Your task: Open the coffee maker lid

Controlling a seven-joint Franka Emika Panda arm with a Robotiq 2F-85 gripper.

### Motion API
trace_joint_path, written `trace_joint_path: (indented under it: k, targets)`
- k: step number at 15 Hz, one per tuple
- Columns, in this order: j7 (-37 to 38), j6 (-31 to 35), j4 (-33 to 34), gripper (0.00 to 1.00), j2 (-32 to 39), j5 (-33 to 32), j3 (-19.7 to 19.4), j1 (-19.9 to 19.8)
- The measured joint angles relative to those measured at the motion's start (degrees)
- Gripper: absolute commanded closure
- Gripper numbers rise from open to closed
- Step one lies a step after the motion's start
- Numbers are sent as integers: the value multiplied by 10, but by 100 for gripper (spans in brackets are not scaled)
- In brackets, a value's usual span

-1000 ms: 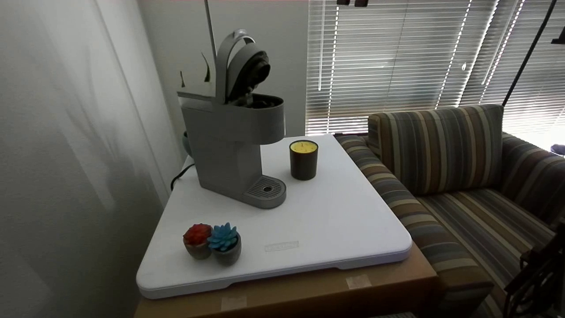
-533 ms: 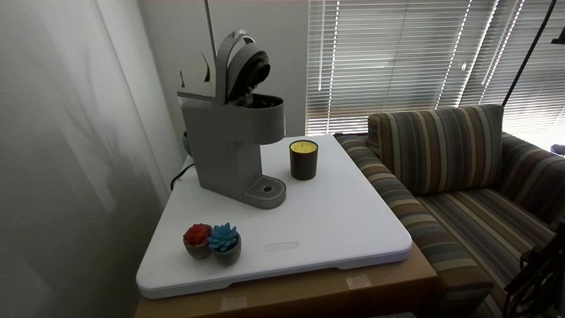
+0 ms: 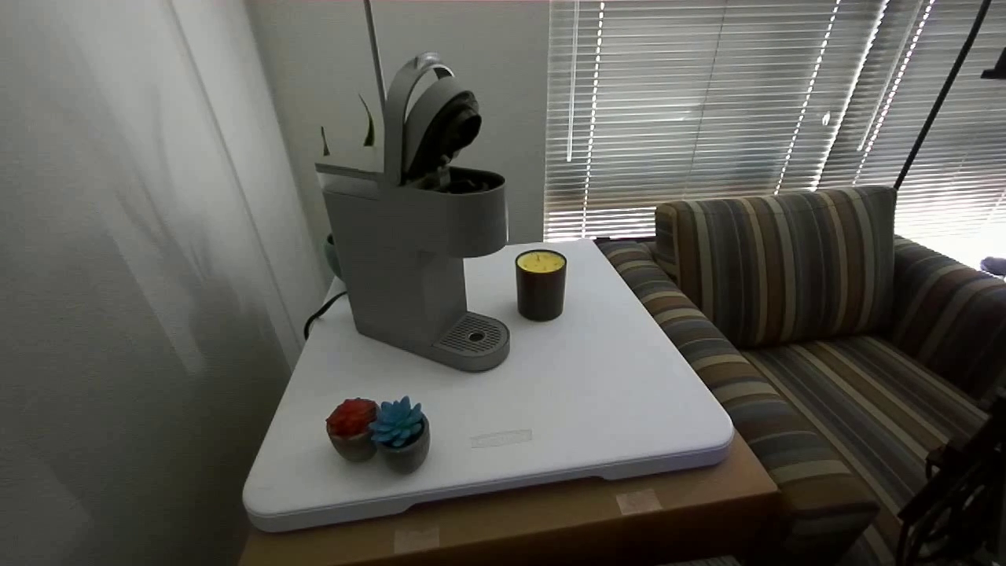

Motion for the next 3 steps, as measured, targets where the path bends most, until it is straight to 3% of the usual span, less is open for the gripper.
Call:
trace_joint_path:
  k: [3]
  targets:
    - [1,-1,0,0,4,8,0,-4]
